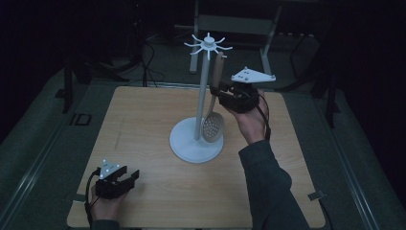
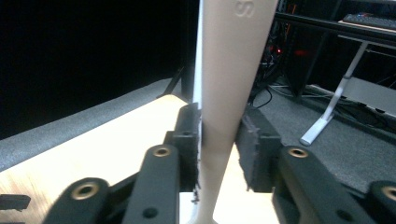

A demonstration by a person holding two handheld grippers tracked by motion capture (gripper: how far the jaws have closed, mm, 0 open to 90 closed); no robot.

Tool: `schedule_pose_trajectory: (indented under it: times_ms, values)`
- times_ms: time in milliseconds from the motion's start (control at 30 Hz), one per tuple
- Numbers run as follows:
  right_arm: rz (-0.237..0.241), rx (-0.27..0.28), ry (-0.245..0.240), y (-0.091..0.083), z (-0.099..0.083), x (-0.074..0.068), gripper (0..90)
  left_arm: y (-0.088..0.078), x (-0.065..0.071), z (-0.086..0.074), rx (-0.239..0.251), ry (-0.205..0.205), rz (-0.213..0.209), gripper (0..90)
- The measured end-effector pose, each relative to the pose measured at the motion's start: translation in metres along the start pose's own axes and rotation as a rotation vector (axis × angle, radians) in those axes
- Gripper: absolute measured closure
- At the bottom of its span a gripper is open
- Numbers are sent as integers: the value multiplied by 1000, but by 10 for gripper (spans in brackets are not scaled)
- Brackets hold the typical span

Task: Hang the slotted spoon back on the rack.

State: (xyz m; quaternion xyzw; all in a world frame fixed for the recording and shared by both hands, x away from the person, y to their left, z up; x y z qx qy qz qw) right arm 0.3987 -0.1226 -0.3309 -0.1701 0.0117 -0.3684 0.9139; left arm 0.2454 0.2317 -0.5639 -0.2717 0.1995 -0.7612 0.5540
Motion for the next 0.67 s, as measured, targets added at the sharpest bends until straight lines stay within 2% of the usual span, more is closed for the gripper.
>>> schedule_pose_trajectory:
  times_ms: [300, 433, 567, 667]
  values:
    - [-9, -5, -26, -12, -1, -3, 530, 0, 1, 0, 1, -1, 0, 458]
    - [-23, -4, -15, -20, -8, -3, 496, 0, 0, 0, 3, -2, 1, 457]
    - [-3, -45, -34, -31, -32, -5, 494, 0, -1, 0, 6, -12, 3, 457]
    - [-10, -105, -17, -40, -66, 0, 489, 0, 0, 0, 0, -2, 2, 457]
Point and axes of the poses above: each handheld gripper's, and its own axes: y roughly forward along the jaws, z roughly out of its top, x roughly to its right, the point moved 2 cm from there along y, roughly forward along the jaws, and after that the axes turned 4 degrees about -y, right-handed, at the moved point
